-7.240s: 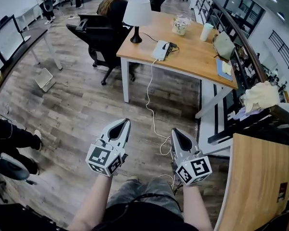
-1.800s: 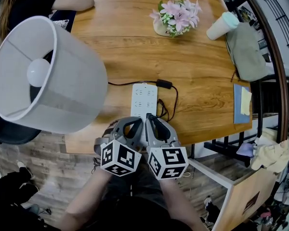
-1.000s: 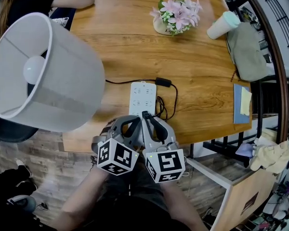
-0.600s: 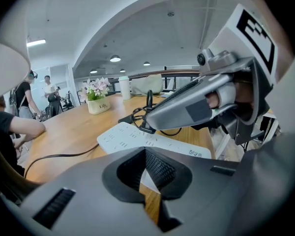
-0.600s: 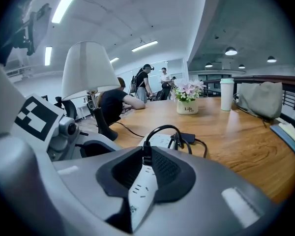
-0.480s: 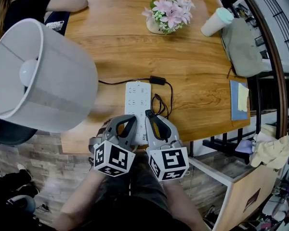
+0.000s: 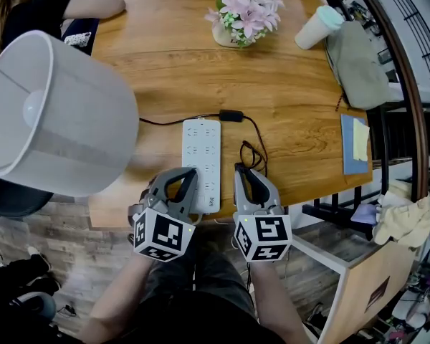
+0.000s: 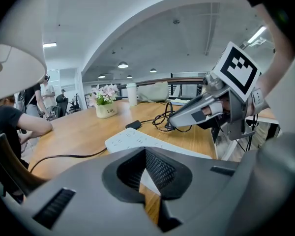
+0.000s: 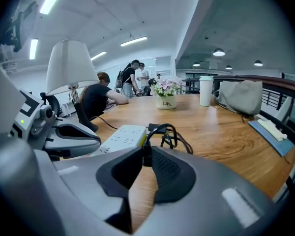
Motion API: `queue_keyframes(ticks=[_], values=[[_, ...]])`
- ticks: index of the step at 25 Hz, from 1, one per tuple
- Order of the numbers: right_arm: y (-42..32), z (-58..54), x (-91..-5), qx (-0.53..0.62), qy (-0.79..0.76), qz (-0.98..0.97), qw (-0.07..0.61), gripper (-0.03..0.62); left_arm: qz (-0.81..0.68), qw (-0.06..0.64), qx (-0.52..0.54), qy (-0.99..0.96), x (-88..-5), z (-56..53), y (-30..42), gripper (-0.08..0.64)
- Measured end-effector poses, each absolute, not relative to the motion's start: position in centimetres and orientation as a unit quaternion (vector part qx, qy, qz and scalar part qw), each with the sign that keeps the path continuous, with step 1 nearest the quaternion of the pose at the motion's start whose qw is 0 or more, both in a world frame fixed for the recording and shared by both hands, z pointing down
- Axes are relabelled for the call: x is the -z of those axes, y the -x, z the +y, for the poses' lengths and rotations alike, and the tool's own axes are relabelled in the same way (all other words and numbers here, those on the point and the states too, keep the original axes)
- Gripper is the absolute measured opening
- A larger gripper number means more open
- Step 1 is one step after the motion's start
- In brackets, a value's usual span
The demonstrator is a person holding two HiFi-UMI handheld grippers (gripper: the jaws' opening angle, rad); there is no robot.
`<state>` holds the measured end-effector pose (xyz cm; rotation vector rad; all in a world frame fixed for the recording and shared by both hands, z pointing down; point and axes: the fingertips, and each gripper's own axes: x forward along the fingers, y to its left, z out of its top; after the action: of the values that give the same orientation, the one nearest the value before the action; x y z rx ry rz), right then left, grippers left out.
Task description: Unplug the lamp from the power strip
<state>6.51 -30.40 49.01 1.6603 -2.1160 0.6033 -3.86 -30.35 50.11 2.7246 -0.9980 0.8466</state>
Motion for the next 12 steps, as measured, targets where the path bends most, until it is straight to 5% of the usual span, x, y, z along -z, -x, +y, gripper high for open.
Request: queue_keyframes(ticks=[12], values=[[-10.3,-29.8,-47.5,-0.207,-0.646,-0.712,0.182,0.107,-0.326,0.058,-0.263,-0.906,-49.2,-30.0,2.5,-0.003]])
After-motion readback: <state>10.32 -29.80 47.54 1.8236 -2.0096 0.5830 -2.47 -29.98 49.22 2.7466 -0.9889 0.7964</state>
